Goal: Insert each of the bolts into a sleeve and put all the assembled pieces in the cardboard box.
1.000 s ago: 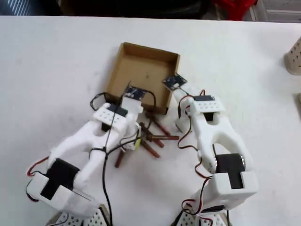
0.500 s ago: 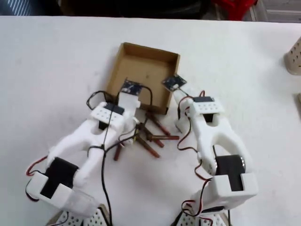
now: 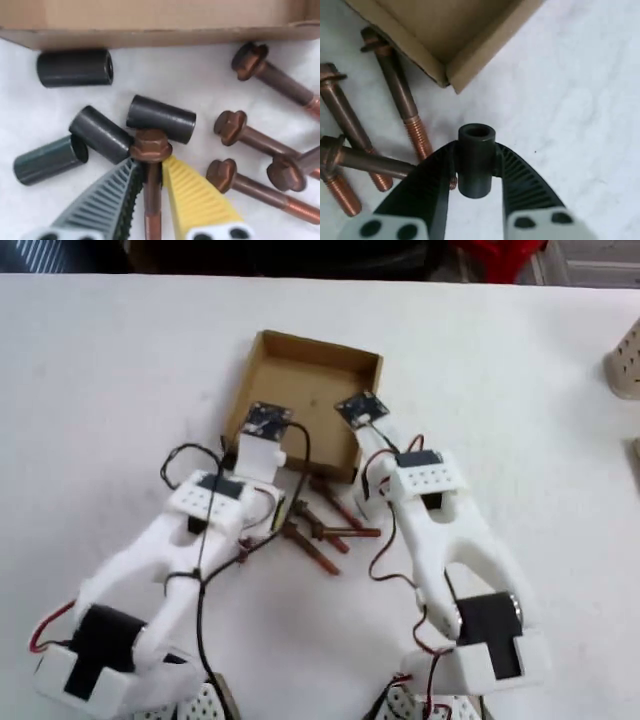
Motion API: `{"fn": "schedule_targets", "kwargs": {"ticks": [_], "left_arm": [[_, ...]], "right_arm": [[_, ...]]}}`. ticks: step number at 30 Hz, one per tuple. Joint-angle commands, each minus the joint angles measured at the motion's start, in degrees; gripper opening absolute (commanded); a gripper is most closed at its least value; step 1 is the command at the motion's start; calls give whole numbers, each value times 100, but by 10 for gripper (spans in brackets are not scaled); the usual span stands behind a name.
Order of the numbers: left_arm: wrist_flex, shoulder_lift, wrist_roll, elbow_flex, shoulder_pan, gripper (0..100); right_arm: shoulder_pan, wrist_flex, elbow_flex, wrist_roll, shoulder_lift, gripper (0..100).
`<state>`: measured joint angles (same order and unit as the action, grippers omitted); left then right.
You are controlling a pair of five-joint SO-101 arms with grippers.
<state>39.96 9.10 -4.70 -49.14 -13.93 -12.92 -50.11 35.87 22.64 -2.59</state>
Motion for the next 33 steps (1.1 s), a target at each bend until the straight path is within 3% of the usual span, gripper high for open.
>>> {"fn": "schedule_targets", "kwargs": {"ticks": [1, 7, 13, 18, 24, 29, 33], "left_arm": [[-334, 505, 79, -44, 136, 23], [-536, 541, 70, 35, 593, 23], [-598, 541, 70, 35, 637, 23], [-598, 541, 70, 35, 708, 23], [-712, 541, 70, 26, 848, 23], [-712, 541, 70, 26, 848, 23], [-712, 549, 70, 26, 857, 23]], "right_arm": [[-101, 48, -62, -79, -673, 17], [-101, 40, 35, -211, -1218, 17], [-251, 637, 826, -1732, -2149, 17], [-848, 1429, 1758, -1776, -2932, 17], [-1270, 1569, 1837, -1987, -3424, 17], [-1437, 2492, 1881, -2831, -3407, 17], [-1516, 3266, 2207, -3015, -3371, 17]]}}
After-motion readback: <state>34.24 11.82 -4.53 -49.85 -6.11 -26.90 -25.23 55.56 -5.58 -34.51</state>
